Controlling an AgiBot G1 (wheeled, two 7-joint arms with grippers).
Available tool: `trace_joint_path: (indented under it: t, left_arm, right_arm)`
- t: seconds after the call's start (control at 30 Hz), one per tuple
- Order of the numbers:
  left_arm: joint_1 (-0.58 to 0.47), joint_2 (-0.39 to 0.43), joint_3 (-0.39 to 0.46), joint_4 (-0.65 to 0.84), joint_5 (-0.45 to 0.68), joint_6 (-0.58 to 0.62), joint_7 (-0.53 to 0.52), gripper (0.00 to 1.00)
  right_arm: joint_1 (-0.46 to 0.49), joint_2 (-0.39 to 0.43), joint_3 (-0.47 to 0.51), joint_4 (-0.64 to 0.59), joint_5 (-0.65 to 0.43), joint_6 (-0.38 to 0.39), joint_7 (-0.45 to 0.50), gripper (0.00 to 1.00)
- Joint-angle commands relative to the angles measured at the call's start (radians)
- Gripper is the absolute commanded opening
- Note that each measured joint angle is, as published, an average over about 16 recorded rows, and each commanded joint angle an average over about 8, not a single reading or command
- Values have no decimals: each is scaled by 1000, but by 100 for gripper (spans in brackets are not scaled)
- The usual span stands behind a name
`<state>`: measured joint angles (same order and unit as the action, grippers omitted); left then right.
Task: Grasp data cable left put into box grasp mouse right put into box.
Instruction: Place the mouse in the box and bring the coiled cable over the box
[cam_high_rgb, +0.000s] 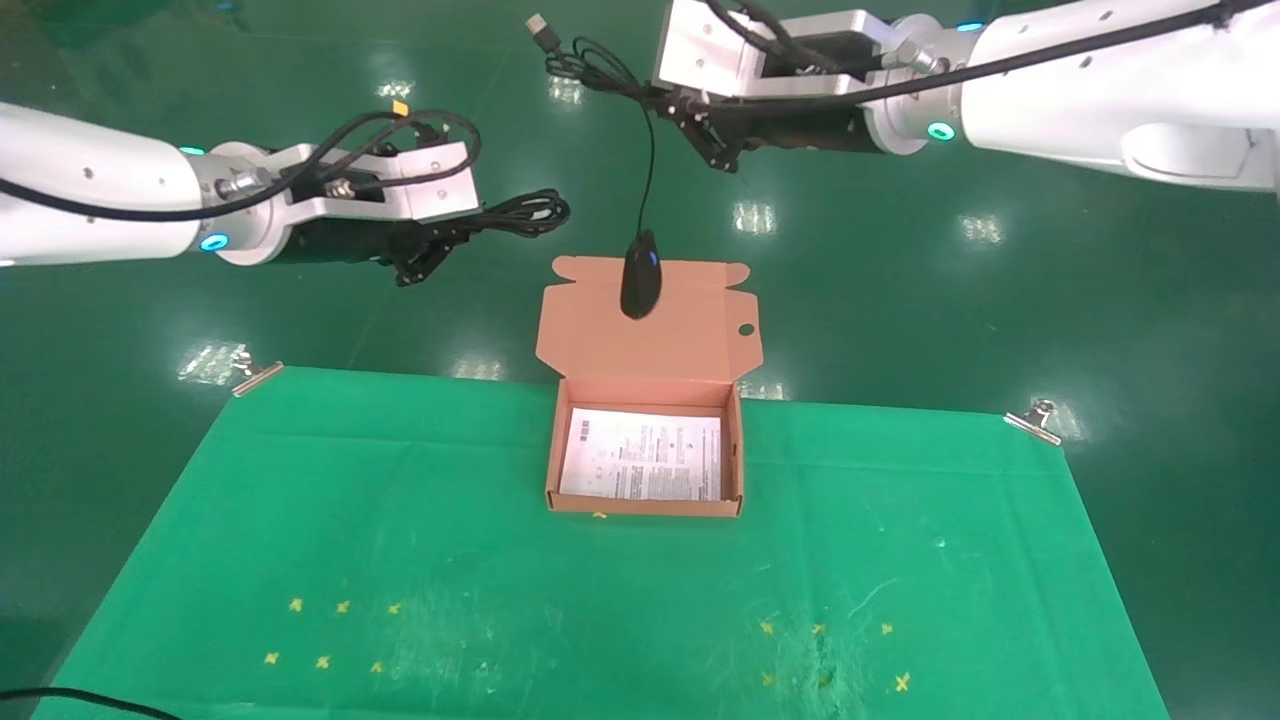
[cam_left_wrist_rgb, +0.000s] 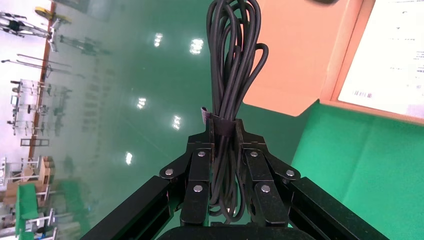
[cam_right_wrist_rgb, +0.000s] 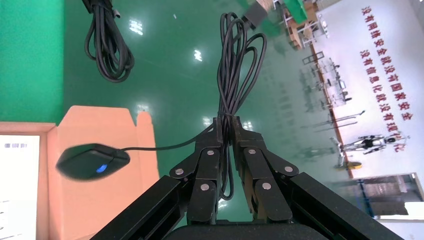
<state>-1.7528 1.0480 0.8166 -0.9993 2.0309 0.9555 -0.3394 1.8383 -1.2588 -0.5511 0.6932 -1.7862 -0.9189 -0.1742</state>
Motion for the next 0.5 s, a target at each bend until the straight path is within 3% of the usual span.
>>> trace_joint_path:
  t: [0.03, 0.5]
  left_arm:
    - [-9, 5, -1, 4, 4, -4, -4, 0]
    - [19, -69, 29, -50, 130, 56, -127, 0]
  right_arm:
    - [15, -19, 1, -26, 6, 5, -25, 0]
    - [-32, -80, -21, -125, 6, 58, -78, 0]
